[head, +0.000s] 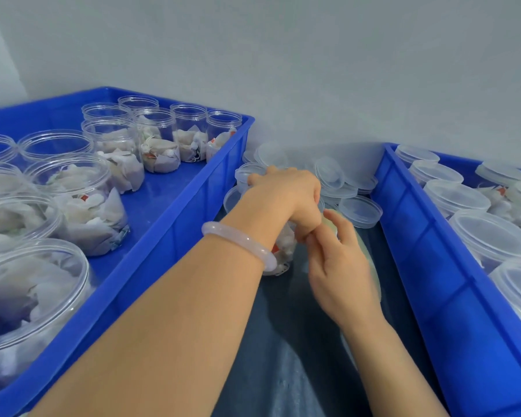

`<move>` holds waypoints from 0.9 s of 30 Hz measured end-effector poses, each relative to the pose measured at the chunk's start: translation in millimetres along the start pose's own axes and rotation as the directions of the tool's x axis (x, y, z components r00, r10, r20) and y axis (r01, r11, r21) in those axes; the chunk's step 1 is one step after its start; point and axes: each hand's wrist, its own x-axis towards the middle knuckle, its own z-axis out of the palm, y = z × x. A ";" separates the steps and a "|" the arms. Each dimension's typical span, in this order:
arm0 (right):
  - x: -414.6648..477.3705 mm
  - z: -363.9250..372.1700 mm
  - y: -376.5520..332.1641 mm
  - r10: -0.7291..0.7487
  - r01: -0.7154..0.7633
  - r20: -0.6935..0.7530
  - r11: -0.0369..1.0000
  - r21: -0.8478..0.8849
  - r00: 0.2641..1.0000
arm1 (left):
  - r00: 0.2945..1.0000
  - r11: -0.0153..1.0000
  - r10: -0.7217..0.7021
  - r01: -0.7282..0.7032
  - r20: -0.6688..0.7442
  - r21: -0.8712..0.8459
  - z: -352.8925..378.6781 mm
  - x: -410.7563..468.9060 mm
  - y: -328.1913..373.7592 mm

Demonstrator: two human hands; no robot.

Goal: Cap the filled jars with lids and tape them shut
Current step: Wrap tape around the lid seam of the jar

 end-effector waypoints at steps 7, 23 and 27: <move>-5.9 -1.6 -6.7 0.087 -0.088 -0.038 0.996 -0.009 0.995 | 0.982 0.989 0.021 -0.048 -0.185 -0.143 11.6 -2.8 -5.1; -23.4 24.8 17.4 0.041 0.003 0.196 0.975 -0.221 0.980 | 0.636 0.858 0.144 -0.462 -0.758 -0.225 26.1 -4.6 -24.5; -20.6 31.0 22.3 0.030 0.046 0.231 0.947 -0.318 0.972 | 0.525 0.480 -0.373 -0.596 -0.765 -0.644 60.9 -21.3 -39.4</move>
